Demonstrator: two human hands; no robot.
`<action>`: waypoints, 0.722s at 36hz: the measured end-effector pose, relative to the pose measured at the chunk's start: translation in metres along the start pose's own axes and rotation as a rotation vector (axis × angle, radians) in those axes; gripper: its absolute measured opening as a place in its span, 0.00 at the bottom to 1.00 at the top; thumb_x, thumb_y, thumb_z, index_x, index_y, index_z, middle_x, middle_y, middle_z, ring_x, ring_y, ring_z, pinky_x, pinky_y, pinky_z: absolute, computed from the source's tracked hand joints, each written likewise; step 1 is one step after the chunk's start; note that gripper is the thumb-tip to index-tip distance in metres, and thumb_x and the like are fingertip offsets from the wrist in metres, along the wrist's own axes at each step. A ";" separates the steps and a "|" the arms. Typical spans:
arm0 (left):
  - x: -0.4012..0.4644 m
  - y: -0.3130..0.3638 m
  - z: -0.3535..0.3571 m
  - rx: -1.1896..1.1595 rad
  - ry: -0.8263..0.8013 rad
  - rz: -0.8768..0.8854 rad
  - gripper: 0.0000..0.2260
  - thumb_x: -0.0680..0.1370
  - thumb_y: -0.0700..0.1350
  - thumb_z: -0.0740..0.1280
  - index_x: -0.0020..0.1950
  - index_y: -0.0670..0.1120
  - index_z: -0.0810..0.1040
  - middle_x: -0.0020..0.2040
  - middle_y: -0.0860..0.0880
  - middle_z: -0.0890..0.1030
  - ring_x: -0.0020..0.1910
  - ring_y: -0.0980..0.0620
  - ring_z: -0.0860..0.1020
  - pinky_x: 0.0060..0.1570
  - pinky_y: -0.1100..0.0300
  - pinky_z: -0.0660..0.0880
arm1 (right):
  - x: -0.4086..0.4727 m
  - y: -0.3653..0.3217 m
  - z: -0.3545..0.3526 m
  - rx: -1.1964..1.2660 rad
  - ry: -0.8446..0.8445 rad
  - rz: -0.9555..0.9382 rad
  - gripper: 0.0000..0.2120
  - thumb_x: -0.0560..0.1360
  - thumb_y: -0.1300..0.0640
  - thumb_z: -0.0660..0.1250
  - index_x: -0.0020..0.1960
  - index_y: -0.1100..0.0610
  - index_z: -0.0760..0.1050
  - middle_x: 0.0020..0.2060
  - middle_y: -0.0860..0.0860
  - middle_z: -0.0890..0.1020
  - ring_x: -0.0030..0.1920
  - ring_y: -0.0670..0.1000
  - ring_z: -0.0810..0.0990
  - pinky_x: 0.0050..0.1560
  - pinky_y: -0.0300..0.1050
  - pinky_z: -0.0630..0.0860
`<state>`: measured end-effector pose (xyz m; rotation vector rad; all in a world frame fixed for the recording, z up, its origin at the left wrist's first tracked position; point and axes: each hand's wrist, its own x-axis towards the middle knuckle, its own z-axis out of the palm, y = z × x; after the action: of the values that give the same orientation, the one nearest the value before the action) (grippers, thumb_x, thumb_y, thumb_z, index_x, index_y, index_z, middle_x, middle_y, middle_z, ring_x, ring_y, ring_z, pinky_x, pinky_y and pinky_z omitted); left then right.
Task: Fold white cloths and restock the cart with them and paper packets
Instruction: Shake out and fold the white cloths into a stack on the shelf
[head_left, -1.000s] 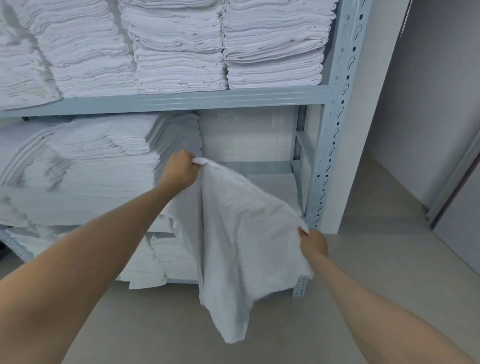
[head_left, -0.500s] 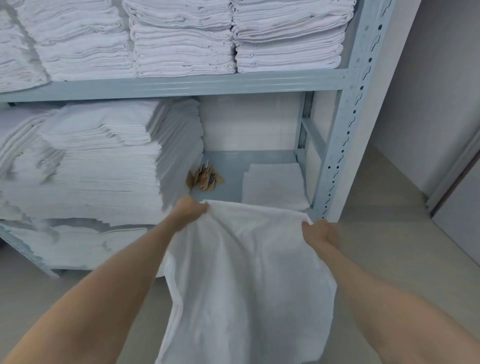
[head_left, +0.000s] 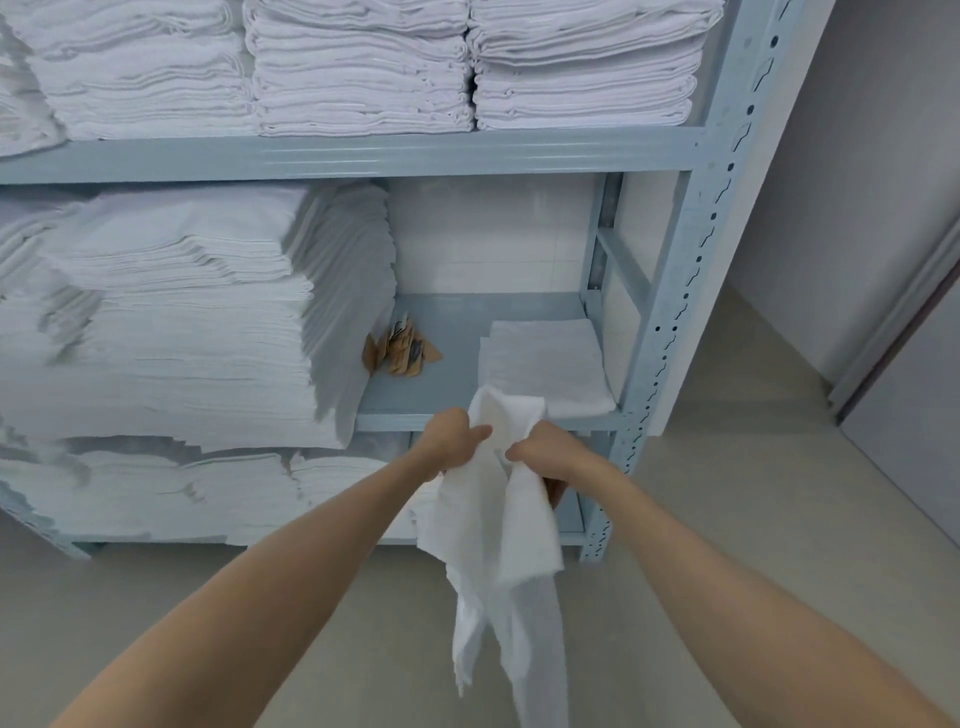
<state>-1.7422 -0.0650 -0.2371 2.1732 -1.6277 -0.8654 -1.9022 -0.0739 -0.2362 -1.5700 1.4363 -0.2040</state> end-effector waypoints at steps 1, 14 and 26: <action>0.001 0.003 0.000 -0.018 -0.006 0.006 0.18 0.82 0.54 0.62 0.55 0.38 0.74 0.52 0.40 0.78 0.49 0.41 0.78 0.39 0.57 0.72 | -0.003 -0.003 0.001 0.068 -0.044 0.018 0.12 0.77 0.55 0.63 0.55 0.63 0.73 0.41 0.61 0.83 0.33 0.59 0.84 0.27 0.47 0.79; 0.001 0.034 -0.002 0.073 -0.021 0.229 0.17 0.82 0.50 0.62 0.37 0.41 0.70 0.40 0.43 0.75 0.40 0.45 0.73 0.41 0.52 0.70 | -0.014 -0.019 0.002 0.449 0.061 0.074 0.06 0.75 0.61 0.62 0.47 0.59 0.77 0.38 0.57 0.85 0.35 0.55 0.85 0.29 0.46 0.80; -0.004 0.027 0.018 0.193 -0.023 0.304 0.22 0.82 0.50 0.64 0.31 0.45 0.62 0.35 0.41 0.76 0.41 0.39 0.74 0.38 0.56 0.65 | -0.007 0.005 0.031 0.459 0.328 0.168 0.10 0.79 0.54 0.62 0.49 0.60 0.76 0.44 0.57 0.82 0.43 0.57 0.82 0.34 0.46 0.79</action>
<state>-1.7747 -0.0678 -0.2354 1.9612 -2.0591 -0.6706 -1.8870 -0.0508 -0.2526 -1.0683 1.6214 -0.6662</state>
